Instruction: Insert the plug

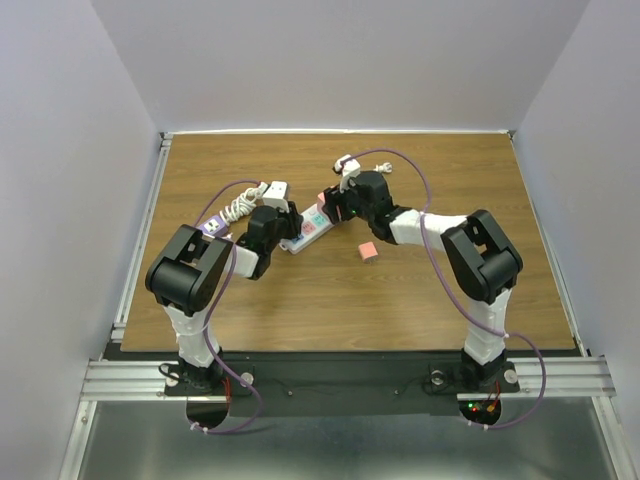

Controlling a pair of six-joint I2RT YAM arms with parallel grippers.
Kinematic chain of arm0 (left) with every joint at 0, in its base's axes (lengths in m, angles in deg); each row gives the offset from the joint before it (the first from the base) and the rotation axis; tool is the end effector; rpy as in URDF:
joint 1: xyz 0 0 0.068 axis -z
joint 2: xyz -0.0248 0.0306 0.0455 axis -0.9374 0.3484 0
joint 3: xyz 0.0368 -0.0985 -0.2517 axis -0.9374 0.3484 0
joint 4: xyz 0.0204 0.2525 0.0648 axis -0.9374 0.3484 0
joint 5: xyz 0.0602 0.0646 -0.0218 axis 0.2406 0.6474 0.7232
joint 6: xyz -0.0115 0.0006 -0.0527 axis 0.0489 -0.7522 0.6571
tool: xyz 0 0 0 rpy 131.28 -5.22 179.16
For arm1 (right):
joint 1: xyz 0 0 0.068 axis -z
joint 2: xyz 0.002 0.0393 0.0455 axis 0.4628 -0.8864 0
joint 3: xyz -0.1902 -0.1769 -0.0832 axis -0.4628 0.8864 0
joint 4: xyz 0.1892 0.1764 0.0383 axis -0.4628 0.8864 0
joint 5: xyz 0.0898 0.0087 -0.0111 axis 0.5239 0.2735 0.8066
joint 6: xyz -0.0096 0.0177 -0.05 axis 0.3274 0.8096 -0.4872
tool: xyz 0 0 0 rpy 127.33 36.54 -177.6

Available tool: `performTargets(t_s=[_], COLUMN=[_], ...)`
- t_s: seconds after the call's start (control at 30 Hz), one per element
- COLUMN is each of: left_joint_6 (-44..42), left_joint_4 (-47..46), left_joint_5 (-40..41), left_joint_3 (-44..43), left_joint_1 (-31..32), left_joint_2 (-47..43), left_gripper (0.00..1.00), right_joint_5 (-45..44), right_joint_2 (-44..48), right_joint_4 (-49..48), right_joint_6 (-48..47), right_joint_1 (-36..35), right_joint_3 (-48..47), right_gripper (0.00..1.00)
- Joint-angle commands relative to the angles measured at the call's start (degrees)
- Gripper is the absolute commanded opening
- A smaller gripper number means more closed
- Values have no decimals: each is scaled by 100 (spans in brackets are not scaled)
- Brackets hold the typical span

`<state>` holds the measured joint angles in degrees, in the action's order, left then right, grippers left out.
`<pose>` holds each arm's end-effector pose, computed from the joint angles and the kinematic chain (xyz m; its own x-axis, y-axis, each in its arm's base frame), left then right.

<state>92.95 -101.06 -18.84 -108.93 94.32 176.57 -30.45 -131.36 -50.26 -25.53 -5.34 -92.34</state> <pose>0.3131 -0.1447 0.1492 -0.2510 -0.1210 -0.9604 0.3871 0.8968 -0.2142 0.3681 0.2413 0.1829 -0.3438 -0.2441 -0.9068 -0.6018 0.7986 0.0132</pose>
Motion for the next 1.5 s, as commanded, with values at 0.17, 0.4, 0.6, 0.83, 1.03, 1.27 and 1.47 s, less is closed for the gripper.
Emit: performTargets(t_s=[0.17,0.4,0.6,0.83,1.03,1.27,1.47], left_joint_6=[8,-1,-19,-1,8,8,34], left_joint_4=[387,378,352,308,246,176,105], left_joint_5=[-480,-595,-770,-920,-1096,-1289,-1412], left_joint_3=[-56,-56,-21,-4,32,67,119], left_joint_1=[34,8,-27,-80,-115,-159,-195], left_joint_2=[138,137,111,94,85,67,50], left_gripper=[40,39,38,37,36,34,34], right_joint_5=[-342,-368,-667,-544,-430,-315,-368], right_joint_2=[-417,-408,-461,-250,-276,-759,-786], right_joint_4=[1184,1175,1141,1017,859,832,824], right_joint_6=[95,341,455,534,657,789,851], right_joint_1=[109,65,-93,-146,-322,-418,-480], right_joint_3=[338,610,821,1208,1428,1366,1445], right_gripper=[1,1,1,1,1,1,1])
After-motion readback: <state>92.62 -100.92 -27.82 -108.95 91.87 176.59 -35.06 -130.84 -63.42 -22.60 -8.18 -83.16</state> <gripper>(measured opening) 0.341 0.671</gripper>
